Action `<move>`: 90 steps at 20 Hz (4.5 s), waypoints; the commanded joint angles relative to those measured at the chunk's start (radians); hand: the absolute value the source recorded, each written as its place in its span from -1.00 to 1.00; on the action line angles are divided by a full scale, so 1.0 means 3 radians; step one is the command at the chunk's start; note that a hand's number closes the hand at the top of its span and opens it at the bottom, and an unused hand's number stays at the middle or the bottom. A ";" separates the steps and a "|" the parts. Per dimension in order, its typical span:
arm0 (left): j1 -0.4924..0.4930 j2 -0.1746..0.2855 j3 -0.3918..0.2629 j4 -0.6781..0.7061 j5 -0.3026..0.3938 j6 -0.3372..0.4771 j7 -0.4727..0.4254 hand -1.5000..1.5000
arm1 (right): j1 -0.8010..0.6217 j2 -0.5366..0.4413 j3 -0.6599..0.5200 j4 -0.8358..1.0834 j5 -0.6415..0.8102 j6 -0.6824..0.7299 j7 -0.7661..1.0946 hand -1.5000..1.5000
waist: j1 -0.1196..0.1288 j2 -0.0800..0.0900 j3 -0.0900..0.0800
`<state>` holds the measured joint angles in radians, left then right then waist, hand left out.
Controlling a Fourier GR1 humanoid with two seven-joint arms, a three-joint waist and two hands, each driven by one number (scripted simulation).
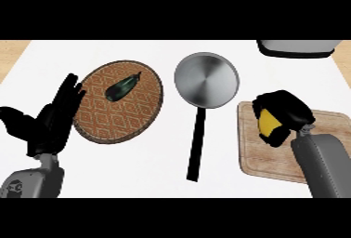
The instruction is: Pick the lemon from the cutting board and place it in the pan
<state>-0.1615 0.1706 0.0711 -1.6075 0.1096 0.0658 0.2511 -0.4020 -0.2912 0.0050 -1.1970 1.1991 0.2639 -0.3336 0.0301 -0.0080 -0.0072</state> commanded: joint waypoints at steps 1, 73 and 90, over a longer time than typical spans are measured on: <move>-0.0023 0.0009 -0.0038 0.0014 -0.0016 -0.0034 0.0000 0.00 | -0.0333 0.0594 -0.0015 -0.0127 0.0208 -0.0112 0.1006 1.00 | 0.0123 -0.0026 -0.0018; 0.0088 -0.0024 0.0149 0.0108 -0.0049 -0.0024 -0.0125 0.00 | -0.1264 0.0949 -0.1066 0.1296 -0.2055 -0.3126 0.1531 -1.00 | -0.0202 -0.0015 0.0025; -0.0013 -0.0140 0.0026 -0.0038 -0.0151 0.0092 0.0053 0.00 | 0.1294 0.0931 -0.0124 -0.1904 -0.2583 -0.2281 0.1706 -1.00 | -0.0123 0.0020 0.0023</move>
<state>-0.1527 0.1716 0.1216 -1.6010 0.1046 0.0510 0.2527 -0.1206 -0.0046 -0.0694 -1.6226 0.4029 -0.4390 0.1379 -0.0204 -0.0072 -0.0005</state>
